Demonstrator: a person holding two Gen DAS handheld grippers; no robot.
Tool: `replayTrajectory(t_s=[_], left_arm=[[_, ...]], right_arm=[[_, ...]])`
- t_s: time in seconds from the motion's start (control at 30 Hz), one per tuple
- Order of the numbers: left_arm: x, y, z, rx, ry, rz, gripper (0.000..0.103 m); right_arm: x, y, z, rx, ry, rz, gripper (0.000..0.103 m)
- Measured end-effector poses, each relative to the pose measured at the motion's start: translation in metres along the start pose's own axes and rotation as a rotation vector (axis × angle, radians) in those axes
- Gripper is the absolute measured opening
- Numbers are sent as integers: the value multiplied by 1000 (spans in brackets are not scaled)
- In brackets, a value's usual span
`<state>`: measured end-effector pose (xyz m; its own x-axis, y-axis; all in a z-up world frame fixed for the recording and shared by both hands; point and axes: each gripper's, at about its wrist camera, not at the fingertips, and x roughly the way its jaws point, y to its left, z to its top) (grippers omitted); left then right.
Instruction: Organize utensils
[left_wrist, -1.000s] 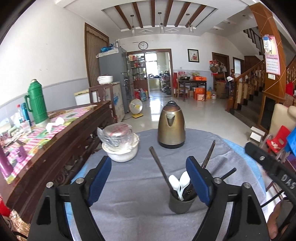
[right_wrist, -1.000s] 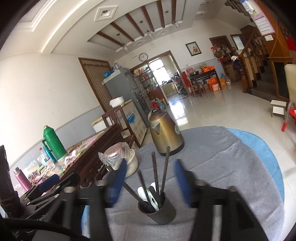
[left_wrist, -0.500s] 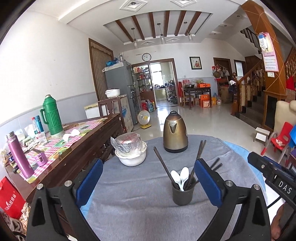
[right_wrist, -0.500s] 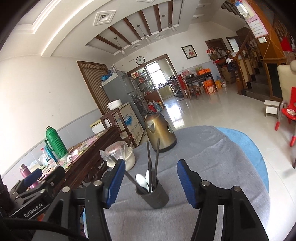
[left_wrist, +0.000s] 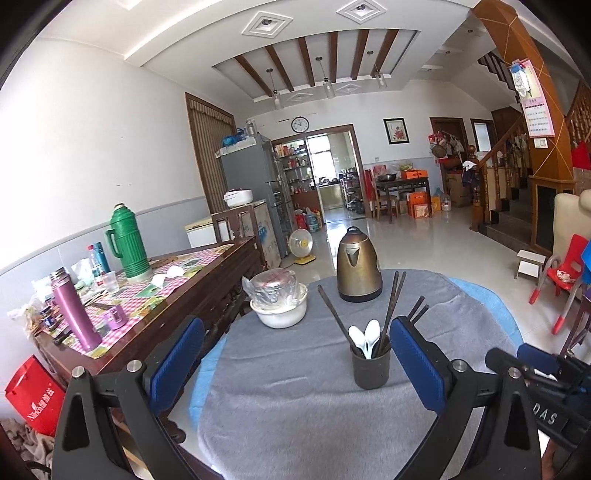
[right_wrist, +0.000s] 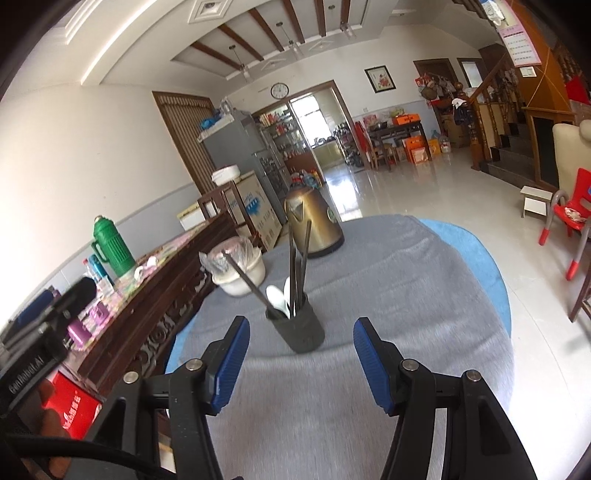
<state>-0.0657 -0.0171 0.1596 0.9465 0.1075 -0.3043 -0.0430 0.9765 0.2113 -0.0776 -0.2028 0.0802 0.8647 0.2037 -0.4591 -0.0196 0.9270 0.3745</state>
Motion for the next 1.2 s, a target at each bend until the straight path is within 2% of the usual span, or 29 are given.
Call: replayTrajectory(t_s=[0.27,0.53,0.77,1.2], left_arm=[[-14,2,-8,19,19,12,101],[-10,2,-24,18,72,-3,101],[-12,12,-31,-8,83,7,101],[-11,28,-48,-16,108,26,101]], right_arm=[[-11,-1,-23,-10,40,-45,63],[-13,27,-36,-115,-25,-128,63],[-14,32,-40,-134,-47,-197,63],[-13,41,-47,-113,-59,-205,63]])
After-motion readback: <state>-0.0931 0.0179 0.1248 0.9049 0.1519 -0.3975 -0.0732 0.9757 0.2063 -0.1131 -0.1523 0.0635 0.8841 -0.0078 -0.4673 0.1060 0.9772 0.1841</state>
